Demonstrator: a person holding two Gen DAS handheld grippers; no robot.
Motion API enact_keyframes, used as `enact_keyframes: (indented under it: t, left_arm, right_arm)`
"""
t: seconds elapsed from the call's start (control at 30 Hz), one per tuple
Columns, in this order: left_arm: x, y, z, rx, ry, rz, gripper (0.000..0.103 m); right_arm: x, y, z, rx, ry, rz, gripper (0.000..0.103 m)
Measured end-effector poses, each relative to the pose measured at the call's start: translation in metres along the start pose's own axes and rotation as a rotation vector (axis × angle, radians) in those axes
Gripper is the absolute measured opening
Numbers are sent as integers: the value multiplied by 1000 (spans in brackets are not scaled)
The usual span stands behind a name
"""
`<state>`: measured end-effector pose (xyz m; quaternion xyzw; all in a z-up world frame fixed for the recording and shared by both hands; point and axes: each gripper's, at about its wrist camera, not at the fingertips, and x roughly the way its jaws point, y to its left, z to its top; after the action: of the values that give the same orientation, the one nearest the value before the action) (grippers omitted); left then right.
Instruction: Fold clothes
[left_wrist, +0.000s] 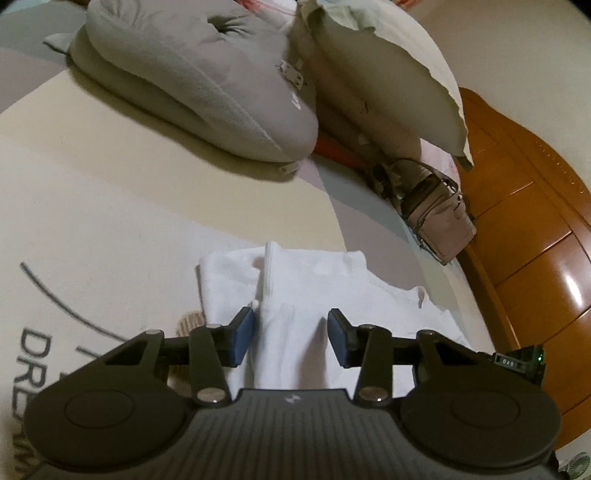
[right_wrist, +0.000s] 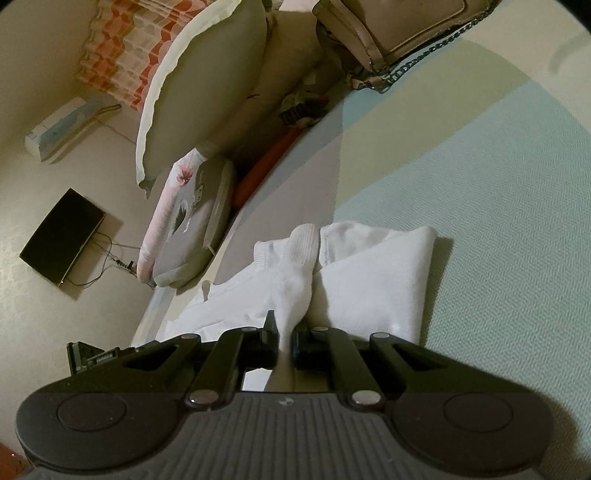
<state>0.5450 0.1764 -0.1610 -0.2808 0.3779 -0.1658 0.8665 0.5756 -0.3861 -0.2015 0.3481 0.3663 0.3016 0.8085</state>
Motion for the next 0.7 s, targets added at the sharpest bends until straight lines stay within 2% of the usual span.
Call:
enact_keyframes:
  t: [0.07, 0.13, 0.2, 0.33, 0.43, 0.57, 0.7]
  left_arm:
    - [3, -3, 0, 25, -1, 16, 31]
    - [0, -10, 1, 63, -13, 20, 15]
    - [-5, -18, 1, 104, -27, 20, 11]
    - [-13, -34, 3, 184, -55, 19, 10]
    - [-19, -46, 8, 219, -70, 14, 10]
    - [-9, -47, 13, 198, -61, 15, 10]
    - [18, -39, 13, 163, -18, 49, 11]
  right_arm:
    - [0, 1, 0, -6, 0, -1, 7]
    - [-1, 2, -1, -13, -2, -7, 8]
    - [-2, 7, 0, -21, -6, -22, 10]
    - [-10, 26, -1, -93, -19, -79, 10]
    - [-21, 37, 3, -123, -44, -83, 10]
    - [-30, 45, 9, -162, -73, -116, 10]
    - [-28, 32, 6, -134, -64, -137, 11]
